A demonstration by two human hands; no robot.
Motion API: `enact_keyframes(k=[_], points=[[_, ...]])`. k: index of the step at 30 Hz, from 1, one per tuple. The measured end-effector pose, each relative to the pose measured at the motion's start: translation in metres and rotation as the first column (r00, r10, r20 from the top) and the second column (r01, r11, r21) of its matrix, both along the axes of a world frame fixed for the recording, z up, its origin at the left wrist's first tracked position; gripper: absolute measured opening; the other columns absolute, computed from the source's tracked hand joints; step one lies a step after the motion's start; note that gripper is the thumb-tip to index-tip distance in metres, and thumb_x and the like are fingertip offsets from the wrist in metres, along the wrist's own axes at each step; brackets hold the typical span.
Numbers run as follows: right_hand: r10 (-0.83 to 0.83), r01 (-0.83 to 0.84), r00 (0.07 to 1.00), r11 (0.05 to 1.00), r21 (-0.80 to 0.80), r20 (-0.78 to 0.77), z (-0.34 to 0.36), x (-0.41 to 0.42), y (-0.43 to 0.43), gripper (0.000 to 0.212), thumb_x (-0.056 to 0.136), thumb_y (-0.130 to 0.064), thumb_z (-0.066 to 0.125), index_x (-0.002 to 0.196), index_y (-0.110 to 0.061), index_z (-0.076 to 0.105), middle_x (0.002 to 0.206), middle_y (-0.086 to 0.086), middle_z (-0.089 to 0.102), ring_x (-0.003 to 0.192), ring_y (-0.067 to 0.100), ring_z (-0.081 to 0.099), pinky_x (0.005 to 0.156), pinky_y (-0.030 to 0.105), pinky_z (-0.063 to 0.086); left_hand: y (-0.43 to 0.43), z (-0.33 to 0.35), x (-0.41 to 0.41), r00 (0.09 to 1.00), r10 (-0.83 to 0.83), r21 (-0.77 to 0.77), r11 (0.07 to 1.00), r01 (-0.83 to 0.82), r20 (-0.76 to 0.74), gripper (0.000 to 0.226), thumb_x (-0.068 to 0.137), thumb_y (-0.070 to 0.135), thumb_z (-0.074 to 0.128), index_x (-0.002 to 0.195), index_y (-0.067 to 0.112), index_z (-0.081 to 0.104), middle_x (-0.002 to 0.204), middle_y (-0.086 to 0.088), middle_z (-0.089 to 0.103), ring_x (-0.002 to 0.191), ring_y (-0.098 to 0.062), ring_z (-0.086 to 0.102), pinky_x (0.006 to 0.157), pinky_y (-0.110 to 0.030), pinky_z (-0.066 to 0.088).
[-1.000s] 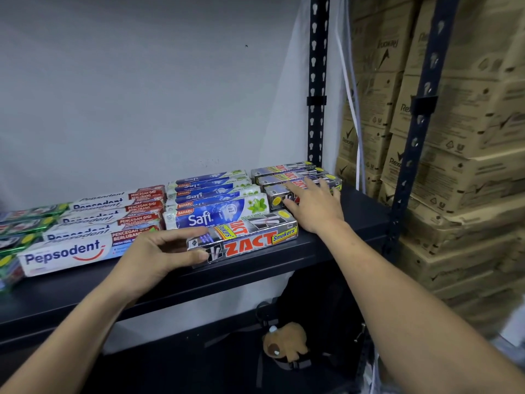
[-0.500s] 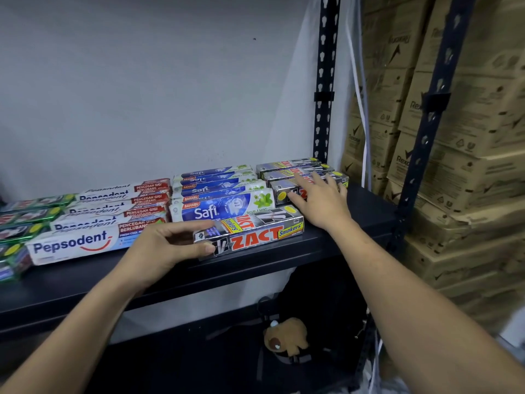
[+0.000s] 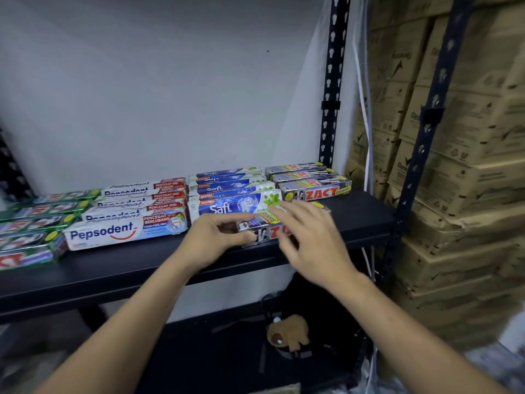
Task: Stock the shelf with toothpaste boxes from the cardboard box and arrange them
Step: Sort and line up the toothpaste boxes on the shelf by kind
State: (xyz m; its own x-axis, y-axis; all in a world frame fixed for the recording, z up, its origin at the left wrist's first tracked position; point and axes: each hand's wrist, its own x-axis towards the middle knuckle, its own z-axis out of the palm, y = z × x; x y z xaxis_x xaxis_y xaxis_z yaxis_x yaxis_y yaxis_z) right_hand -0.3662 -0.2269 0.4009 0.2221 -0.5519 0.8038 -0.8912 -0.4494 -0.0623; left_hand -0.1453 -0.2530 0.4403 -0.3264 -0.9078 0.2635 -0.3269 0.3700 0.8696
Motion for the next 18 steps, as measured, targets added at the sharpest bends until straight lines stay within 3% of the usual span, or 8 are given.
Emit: enact_keyframes(k=[4,6,7,10,14,18], points=[[-0.169,0.188,0.976,0.972,0.143,-0.138,-0.007,-0.002,0.005,0.048,0.096,-0.042,0.049,0.144,-0.033,0.045,0.142,-0.004,0.051,0.133,0.023,0.042,0.113,0.043,0.028,-0.003,-0.006,-0.024,0.998,-0.023,-0.040,0.999,0.025,0.055,0.040,0.074,0.033,0.086,0.111,0.041,0.073,0.094,-0.016,0.073,0.083,-0.018,0.067,0.097,-0.041,0.050],[-0.213,0.233,0.970,0.954,0.191,-0.119,-0.004,-0.011,0.006,0.046,0.098,-0.046,0.046,0.143,-0.037,0.045,0.144,-0.008,0.050,0.136,0.021,0.039,0.116,0.044,0.024,-0.004,-0.010,-0.030,0.998,0.024,-0.068,0.997,-0.021,0.052,0.038,0.077,0.032,0.082,0.114,0.038,0.073,0.090,-0.006,0.076,0.090,-0.019,0.071,0.099,-0.040,0.051],[-0.229,0.247,0.968,0.944,0.219,-0.107,-0.002,-0.015,0.007,0.045,0.099,-0.047,0.043,0.143,-0.039,0.044,0.146,-0.010,0.048,0.138,0.020,0.037,0.117,0.045,0.021,-0.003,-0.011,-0.031,0.995,0.074,-0.109,0.992,-0.068,0.059,0.037,0.079,0.032,0.080,0.115,0.035,0.073,0.092,0.002,0.076,0.093,-0.011,0.071,0.099,-0.035,0.052],[-0.256,0.269,0.963,0.918,0.291,-0.084,0.000,-0.026,0.006,0.045,0.101,-0.049,0.038,0.145,-0.041,0.040,0.151,-0.013,0.041,0.145,0.020,0.028,0.120,0.049,0.012,-0.001,-0.011,-0.025,0.962,0.238,-0.368,0.913,-0.175,0.133,0.039,0.084,0.044,0.073,0.120,0.029,0.071,0.112,0.014,0.071,0.106,0.002,0.062,0.099,-0.024,0.047],[-0.293,0.284,0.956,0.894,0.346,-0.028,0.001,-0.048,0.001,0.049,0.100,-0.053,0.038,0.147,-0.041,0.038,0.155,-0.011,0.035,0.149,0.021,0.018,0.120,0.051,0.004,-0.017,-0.005,-0.008,0.883,0.403,-0.602,0.776,-0.189,0.241,0.050,0.086,0.051,0.057,0.127,0.024,0.065,0.127,0.005,0.065,0.120,-0.013,0.054,0.102,-0.030,0.040],[-0.339,0.317,0.941,0.866,0.385,-0.012,0.002,-0.065,-0.012,0.052,0.099,-0.055,0.039,0.149,-0.040,0.035,0.157,-0.009,0.032,0.149,0.024,0.015,0.119,0.056,0.004,-0.033,-0.012,0.003,0.764,0.473,-0.655,0.750,-0.088,0.439,0.062,0.087,0.051,0.049,0.141,0.019,0.052,0.144,0.000,0.052,0.135,-0.021,0.042,0.114,-0.040,0.032]])
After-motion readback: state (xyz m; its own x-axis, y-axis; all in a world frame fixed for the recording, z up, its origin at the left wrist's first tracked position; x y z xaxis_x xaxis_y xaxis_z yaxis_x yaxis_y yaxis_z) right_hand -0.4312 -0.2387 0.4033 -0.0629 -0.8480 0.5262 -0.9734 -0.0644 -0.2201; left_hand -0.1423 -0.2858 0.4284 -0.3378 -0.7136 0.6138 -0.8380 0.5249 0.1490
